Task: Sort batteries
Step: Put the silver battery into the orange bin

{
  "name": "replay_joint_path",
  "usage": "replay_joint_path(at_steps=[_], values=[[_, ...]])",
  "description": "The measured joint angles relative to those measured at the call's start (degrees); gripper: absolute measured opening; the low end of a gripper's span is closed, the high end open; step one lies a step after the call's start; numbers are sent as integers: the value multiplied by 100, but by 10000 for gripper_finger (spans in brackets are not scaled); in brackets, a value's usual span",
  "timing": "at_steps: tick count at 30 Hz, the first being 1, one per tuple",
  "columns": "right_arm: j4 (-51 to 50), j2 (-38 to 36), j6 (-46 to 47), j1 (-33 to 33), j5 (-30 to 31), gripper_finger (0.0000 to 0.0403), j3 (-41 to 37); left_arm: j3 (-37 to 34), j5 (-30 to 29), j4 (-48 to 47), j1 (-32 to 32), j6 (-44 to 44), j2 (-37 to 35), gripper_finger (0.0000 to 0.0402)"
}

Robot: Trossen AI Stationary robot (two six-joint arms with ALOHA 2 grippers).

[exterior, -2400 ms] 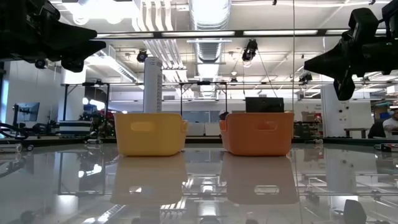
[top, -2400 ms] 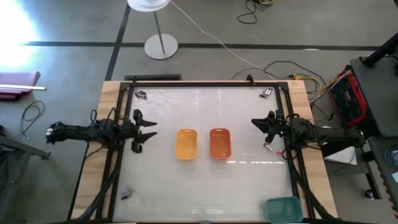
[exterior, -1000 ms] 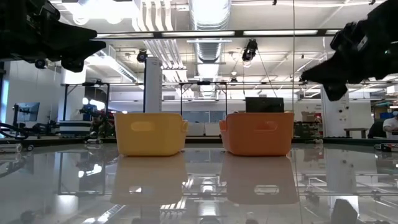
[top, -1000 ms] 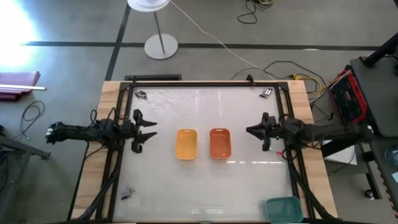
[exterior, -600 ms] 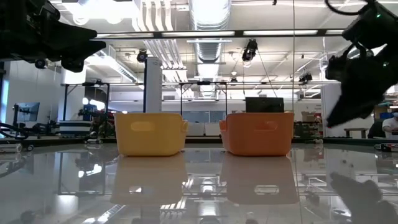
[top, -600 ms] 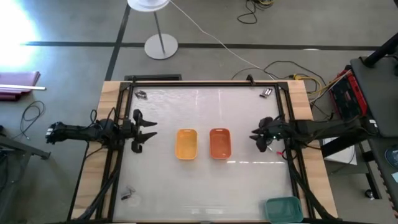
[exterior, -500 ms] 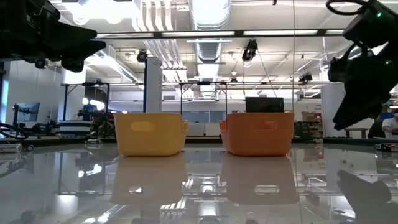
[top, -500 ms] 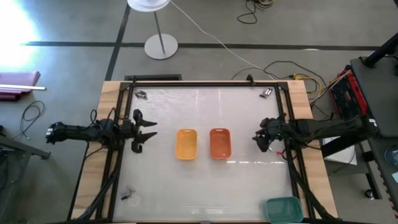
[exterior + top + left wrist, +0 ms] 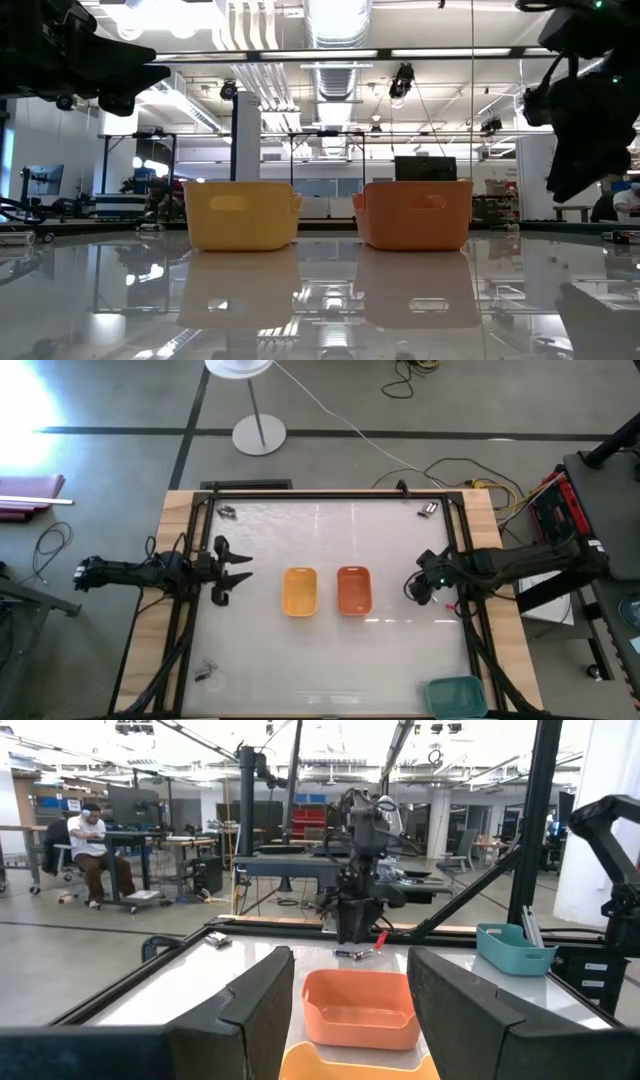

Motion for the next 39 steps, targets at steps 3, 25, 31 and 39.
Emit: replay_joint_path(at_steps=[3,25,31,39], values=[[-264,433,154,147,-30,183,256,-1,-1,0,0,1,0,181],[-2068,2394,1260,1065,-931,189,1221,1,0,-1,2,-1,0,181],[-2063,2978,1058,584,-1156,187,1194,1,1,-2,2,-1,0,181],[-2012,3610,542,-238,-1543,184,1194,1,1,0,2,0,0,181]])
